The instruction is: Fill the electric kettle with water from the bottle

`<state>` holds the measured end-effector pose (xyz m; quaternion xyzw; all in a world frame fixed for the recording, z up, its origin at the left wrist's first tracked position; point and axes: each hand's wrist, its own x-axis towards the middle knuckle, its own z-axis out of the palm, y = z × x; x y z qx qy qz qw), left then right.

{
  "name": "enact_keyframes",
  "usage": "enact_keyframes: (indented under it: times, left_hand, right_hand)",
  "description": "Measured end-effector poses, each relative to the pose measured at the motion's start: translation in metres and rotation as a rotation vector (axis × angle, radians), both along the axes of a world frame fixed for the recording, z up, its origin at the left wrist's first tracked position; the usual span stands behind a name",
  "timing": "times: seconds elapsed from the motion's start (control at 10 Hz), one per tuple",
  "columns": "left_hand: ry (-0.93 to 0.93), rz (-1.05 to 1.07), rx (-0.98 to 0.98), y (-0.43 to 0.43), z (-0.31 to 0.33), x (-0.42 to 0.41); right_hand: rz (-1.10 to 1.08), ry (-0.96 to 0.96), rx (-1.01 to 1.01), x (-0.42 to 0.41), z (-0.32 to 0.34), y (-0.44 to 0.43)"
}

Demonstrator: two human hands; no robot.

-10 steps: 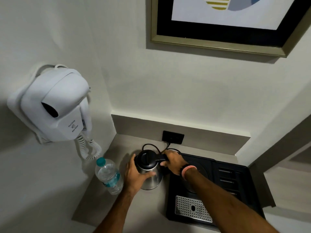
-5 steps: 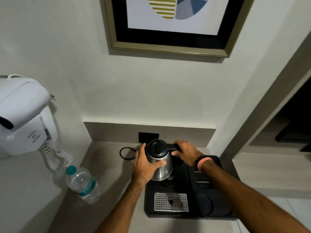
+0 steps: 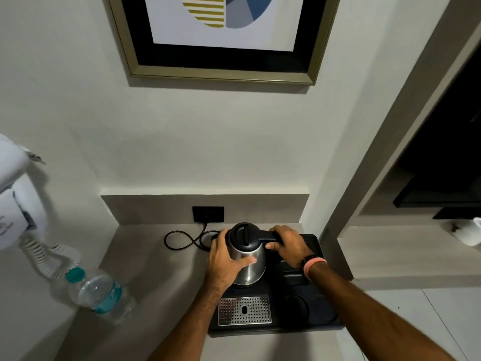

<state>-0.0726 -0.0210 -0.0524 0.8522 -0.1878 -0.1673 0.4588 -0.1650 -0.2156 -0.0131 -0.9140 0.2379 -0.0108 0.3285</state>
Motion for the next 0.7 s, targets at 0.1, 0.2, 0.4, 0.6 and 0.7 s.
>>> enact_keyframes:
  times: [0.1,0.2,0.4,0.6,0.7]
  left_hand:
    - [-0.01,-0.002,0.02,0.002,0.0,-0.003]
    - [-0.026,0.02,0.031,0.01,0.004,-0.007]
    - [-0.185,0.011,0.163,0.034,0.018,-0.004]
    - [-0.426,-0.121,0.393,0.047,0.028,0.003]
    - [-0.491,-0.192,0.449,0.046,0.036,0.009]
  right_hand:
    - [-0.08,-0.072,-0.032,-0.012,-0.005,0.004]
    - [-0.086,-0.084,-0.125,-0.028,-0.014,0.013]
    - [-0.03,-0.039,-0.336,-0.04,-0.022,0.024]
    - [0.036,0.093,-0.536,-0.037,-0.017,0.025]
    - [0.011,0.117,-0.613,-0.031,-0.01,0.029]
